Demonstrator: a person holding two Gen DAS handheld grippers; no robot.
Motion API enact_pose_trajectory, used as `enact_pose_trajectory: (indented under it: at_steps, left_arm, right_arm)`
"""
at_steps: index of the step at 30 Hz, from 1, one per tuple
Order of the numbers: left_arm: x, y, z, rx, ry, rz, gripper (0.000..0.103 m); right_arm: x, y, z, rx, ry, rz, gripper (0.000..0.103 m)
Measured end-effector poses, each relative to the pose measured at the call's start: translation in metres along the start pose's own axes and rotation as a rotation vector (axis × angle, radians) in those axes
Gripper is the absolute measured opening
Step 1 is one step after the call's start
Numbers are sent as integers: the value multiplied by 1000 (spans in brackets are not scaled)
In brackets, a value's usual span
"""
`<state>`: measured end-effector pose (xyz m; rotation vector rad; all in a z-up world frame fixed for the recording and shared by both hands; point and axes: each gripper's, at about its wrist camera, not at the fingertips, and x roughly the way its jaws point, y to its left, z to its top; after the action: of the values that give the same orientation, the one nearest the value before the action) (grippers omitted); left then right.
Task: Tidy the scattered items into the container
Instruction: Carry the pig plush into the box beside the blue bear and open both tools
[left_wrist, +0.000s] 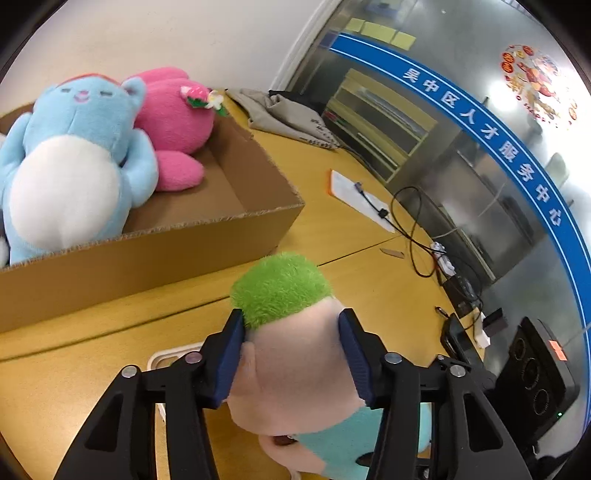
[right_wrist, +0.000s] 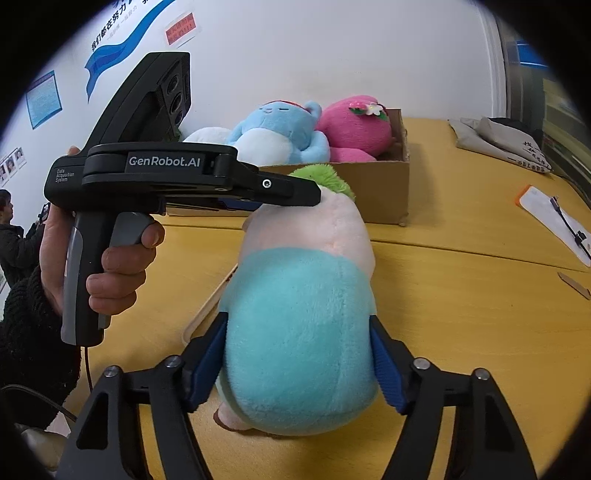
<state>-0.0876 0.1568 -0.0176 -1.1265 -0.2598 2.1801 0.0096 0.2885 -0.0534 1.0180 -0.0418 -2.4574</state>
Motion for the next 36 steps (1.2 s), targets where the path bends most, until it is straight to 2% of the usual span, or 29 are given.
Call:
enact_pose_trajectory:
  at_steps: [2, 5, 8, 11, 13, 15, 18, 22, 25, 27, 28, 30, 33, 36]
  left_arm:
    - [-10, -6, 7, 22, -27, -9, 50]
    - [-34, -25, 30, 99, -106, 25, 50]
    - [-60, -46, 74, 182, -201, 88, 50]
    - [-73, -56, 126, 274, -275, 180, 51]
    - [-67, -47, 159, 303, -283, 238, 51]
    - [-46, -22, 189, 287, -240, 259, 51]
    - [4, 22, 205, 213, -146, 271, 51]
    - [63, 53, 188, 205, -41, 282, 50]
    - [84, 64, 182, 200, -24, 256, 51]
    - [95, 63, 182, 221, -17, 260, 55]
    - [101, 63, 182, 222, -11, 263, 58]
    - [116, 61, 183, 224, -3, 276, 60]
    - [126, 50, 184, 236, -7, 303, 62]
    - [114, 47, 185, 210, -30, 306, 63]
  right_arm:
    - [-5, 0, 2, -16, -18, 23, 64]
    - [-14, -3, 17, -21, -85, 53, 64]
    - [-25, -7, 54, -29, -196, 96, 64]
    - [-25, -10, 107, -68, -297, 100, 63]
    - [-12, -20, 142, -64, -355, 121, 63]
    - [11, -28, 164, -83, -386, 94, 64]
    - [58, -43, 176, -75, -334, 21, 64]
    - [100, -54, 162, -51, -176, -61, 64]
    - [109, -54, 157, -71, -84, -140, 64]
    - [104, -55, 158, -49, -45, -171, 70]
    - [99, -54, 160, -52, -37, -192, 71]
    - [87, -50, 163, -96, -75, -233, 71]
    - [70, -47, 168, -111, -123, -234, 73]
    - [86, -55, 168, -78, -63, -215, 71]
